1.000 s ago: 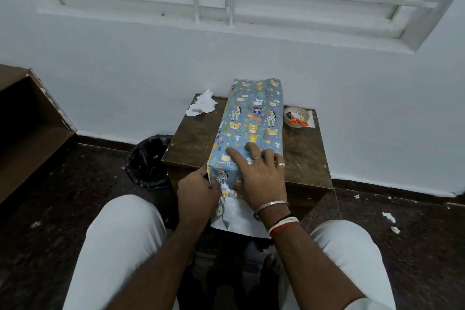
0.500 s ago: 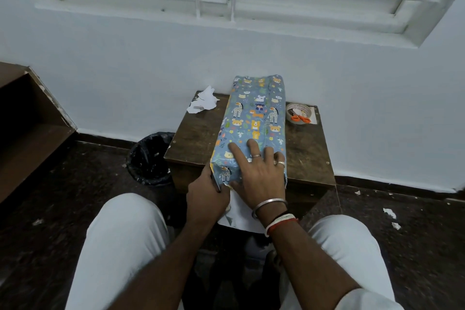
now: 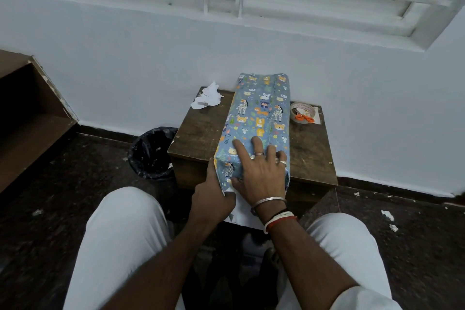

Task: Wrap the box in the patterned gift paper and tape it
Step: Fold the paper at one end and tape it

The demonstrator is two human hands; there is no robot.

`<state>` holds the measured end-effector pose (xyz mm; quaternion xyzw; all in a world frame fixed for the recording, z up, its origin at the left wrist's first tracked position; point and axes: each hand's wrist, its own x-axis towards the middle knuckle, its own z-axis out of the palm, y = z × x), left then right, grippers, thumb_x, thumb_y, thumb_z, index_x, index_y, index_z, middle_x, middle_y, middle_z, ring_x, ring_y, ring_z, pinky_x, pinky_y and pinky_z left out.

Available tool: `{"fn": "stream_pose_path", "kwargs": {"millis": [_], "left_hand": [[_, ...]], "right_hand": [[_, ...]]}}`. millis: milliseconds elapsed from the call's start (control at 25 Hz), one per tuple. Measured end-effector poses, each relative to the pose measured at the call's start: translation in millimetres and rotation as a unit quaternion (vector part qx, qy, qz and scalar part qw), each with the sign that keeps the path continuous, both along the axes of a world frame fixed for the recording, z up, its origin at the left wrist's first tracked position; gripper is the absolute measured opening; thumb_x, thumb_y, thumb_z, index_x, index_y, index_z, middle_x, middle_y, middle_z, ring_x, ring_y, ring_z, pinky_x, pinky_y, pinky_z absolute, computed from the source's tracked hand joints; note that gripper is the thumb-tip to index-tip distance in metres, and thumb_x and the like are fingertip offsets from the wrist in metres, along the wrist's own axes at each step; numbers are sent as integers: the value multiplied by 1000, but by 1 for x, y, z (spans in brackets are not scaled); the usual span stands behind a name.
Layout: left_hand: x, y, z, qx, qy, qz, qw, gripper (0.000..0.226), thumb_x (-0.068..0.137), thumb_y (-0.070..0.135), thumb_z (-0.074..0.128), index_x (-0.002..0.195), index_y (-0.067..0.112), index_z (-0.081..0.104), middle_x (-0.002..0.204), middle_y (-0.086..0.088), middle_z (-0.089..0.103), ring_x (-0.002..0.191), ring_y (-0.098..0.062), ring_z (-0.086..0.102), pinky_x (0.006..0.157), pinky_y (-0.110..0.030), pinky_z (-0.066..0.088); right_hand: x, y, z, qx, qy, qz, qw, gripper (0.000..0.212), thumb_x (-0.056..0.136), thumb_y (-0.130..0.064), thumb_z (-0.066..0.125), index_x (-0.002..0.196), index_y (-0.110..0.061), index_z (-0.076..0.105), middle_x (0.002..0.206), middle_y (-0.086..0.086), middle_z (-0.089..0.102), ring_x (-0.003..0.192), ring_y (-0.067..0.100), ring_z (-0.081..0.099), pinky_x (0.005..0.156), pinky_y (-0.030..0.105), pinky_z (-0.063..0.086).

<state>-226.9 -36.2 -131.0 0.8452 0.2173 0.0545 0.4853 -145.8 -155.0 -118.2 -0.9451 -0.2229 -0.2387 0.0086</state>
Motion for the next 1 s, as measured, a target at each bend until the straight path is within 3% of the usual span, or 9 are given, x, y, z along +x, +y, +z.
{"fn": "stream_pose_path", "kwargs": {"millis": [120, 200, 320, 400, 480, 720, 800, 880, 1000], "left_hand": [[-9, -3, 0, -23, 25, -26, 999, 102, 70, 28, 52, 161, 39, 7, 117, -5, 71, 97, -24, 72, 81, -30, 55], [-12, -1, -1, -19, 39, -25, 999, 102, 67, 35, 54, 159, 41, 12, 115, 0, 71, 97, -22, 70, 81, -31, 55], [-12, 4, -6, 33, 67, -5, 997, 86, 82, 47, 57, 158, 33, 21, 122, -7, 69, 109, -32, 66, 91, -41, 53], [-12, -2, -8, 79, 105, -41, 990, 80, 98, 32, 55, 163, 20, 10, 125, -18, 67, 109, -37, 66, 91, -40, 52], [-14, -7, -7, 88, 117, -73, 987, 85, 101, 28, 55, 163, 14, -2, 125, -20, 66, 107, -36, 67, 92, -40, 52], [-23, -6, 9, 69, 126, -62, 988, 94, 99, 31, 55, 161, 24, -15, 119, -18, 69, 99, -32, 69, 90, -39, 54], [-23, -1, 20, 70, 89, -18, 993, 103, 94, 44, 63, 162, 22, -11, 125, -14, 68, 109, -31, 67, 89, -33, 50], [-15, 12, 26, 121, -4, 17, 992, 113, 84, 53, 74, 163, 23, 0, 127, -15, 61, 113, -34, 63, 89, -38, 50], [7, 31, 22, 224, -140, 3, 964, 103, 74, 45, 87, 159, 30, 29, 128, -14, 44, 112, -36, 53, 93, -46, 48]], "right_hand": [[-1, 1, 2, -7, 7, -2, 1000, 90, 64, -57, 83, 145, -34, 50, 142, 11, 51, 111, 41, 54, 94, 55, 42], [0, 1, 3, -8, 11, -8, 1000, 95, 61, -59, 85, 145, -35, 49, 143, 11, 51, 112, 41, 55, 94, 55, 43], [0, 0, 3, -7, 13, -5, 1000, 96, 60, -61, 87, 145, -35, 50, 142, 10, 51, 112, 40, 54, 93, 56, 44], [-1, 1, 3, -5, 13, -5, 1000, 97, 59, -61, 87, 145, -34, 50, 141, 11, 51, 112, 40, 54, 94, 56, 45], [0, 1, 3, -1, 15, -6, 1000, 98, 60, -61, 87, 146, -34, 49, 142, 11, 51, 114, 40, 54, 94, 56, 45], [0, -2, 1, 14, 0, 8, 1000, 96, 62, -59, 86, 146, -35, 48, 142, 10, 51, 113, 39, 54, 95, 55, 43], [1, -3, 1, 17, -9, 8, 1000, 94, 63, -58, 86, 146, -35, 49, 141, 10, 52, 112, 39, 55, 96, 54, 42], [1, -3, -1, 15, -9, 7, 1000, 92, 66, -60, 83, 147, -35, 48, 142, 10, 51, 113, 39, 54, 96, 54, 41], [0, -2, -5, 16, -18, 8, 1000, 83, 73, -56, 80, 146, -34, 49, 140, 10, 54, 112, 40, 56, 96, 53, 41]]}}
